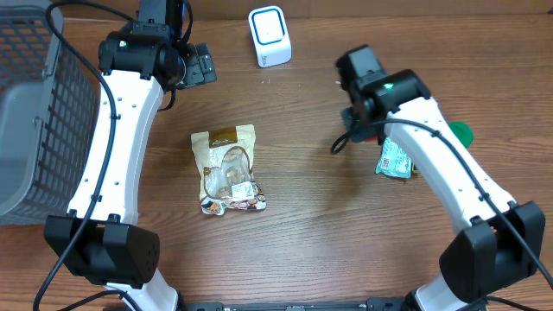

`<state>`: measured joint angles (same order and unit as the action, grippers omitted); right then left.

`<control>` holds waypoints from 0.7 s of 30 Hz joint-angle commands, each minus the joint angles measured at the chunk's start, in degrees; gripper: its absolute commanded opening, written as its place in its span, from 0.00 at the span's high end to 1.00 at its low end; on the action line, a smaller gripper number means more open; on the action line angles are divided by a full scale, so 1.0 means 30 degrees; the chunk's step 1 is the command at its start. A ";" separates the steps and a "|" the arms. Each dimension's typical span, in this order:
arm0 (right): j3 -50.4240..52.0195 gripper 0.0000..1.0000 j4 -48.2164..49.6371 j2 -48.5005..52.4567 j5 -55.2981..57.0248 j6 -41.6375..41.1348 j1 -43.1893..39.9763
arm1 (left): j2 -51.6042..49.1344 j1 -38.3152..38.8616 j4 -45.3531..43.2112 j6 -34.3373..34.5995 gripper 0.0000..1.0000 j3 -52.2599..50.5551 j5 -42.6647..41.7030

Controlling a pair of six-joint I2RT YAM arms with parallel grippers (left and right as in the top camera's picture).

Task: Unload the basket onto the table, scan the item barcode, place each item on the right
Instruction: 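Carry the red stick right and set it beside the teal pack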

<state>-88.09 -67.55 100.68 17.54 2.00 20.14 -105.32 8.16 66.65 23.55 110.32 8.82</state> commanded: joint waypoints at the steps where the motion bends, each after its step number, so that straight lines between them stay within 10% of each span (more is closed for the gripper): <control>1: 0.1741 0.96 0.0940 0.0197 -0.1319 -0.2244 -0.1166 | 0.0503 0.0036 0.0000 -0.0284 0.00 0.0379 0.0102; 12: 0.5872 0.90 0.4393 0.0204 -0.1304 -0.2237 -0.3162 | 0.0503 0.0036 0.0000 -0.0284 0.00 0.0386 0.0102; 16: 0.5901 0.60 0.4809 0.0204 -0.1887 -0.2259 -0.3206 | 0.0503 0.0036 0.0000 -0.0284 0.00 0.0386 0.0109; 21: 0.5901 0.50 0.6841 0.0204 -0.9530 -0.3847 -0.3082 | 0.0503 0.0036 0.0000 -0.0284 0.00 0.0386 0.0109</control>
<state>-70.70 -48.95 101.06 3.77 -5.61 10.59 -105.32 8.16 66.65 23.55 110.32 8.80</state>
